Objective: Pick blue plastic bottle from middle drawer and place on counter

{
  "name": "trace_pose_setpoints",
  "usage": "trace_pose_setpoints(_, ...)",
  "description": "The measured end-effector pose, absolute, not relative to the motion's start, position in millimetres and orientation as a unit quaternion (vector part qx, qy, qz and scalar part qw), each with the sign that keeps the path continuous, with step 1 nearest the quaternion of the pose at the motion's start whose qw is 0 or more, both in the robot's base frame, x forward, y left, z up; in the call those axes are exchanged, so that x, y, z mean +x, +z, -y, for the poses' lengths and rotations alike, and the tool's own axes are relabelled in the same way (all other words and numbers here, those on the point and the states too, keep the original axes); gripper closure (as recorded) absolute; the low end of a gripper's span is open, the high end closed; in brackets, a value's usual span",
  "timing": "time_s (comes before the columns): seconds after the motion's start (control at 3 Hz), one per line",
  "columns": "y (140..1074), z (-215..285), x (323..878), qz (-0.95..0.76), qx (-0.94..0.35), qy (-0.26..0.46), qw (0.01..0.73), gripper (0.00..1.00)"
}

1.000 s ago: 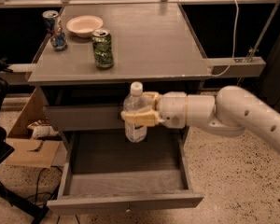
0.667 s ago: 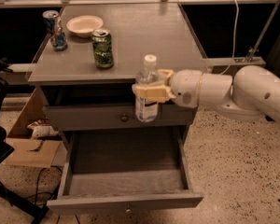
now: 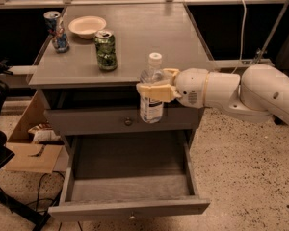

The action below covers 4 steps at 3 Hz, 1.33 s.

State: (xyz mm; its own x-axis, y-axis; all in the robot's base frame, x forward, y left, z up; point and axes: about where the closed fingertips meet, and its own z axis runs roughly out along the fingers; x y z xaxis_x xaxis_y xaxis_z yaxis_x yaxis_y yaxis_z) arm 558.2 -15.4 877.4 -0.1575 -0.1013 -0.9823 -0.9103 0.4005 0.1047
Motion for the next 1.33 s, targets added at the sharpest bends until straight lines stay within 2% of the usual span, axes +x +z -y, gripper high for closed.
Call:
trace_pose_setpoints(0.33, 936.1, 26.5, 602.1, -0.674, -0.362, 0.352, 0.539, 1.00)
trace_pose_setpoints(1.0, 1051.2, 46.5, 726.9, -0.690, -0.306, 0.261, 0.602, 1.00)
trace_pose_setpoints(1.33, 1047.5, 57.1, 774.0, -0.683, -0.302, 0.235, 0.622, 1.00)
